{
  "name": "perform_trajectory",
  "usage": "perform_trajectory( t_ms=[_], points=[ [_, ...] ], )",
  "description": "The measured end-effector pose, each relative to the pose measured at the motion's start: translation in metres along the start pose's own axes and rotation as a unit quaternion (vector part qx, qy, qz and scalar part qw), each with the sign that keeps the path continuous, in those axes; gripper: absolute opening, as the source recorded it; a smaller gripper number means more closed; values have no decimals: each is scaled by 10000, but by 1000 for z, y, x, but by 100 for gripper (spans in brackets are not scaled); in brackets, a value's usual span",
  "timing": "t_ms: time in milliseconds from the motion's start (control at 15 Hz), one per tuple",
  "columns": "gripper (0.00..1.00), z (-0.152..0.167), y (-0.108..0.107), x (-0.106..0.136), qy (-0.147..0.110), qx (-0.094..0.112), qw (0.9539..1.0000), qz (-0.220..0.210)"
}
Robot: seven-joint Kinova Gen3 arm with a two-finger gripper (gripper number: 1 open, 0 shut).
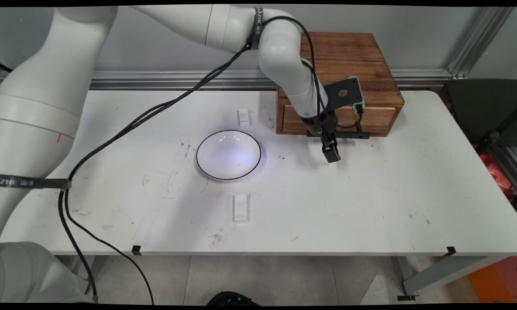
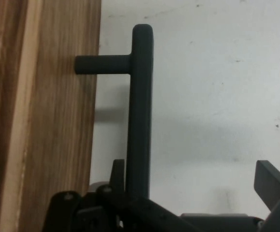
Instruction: Open the drawer
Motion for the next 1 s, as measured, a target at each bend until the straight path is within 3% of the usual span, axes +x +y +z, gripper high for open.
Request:
perform_trajectory(
  t_ms=[1000],
  points=[
    [100,-9,27,-1,20,-166,9998,-76]
  ],
)
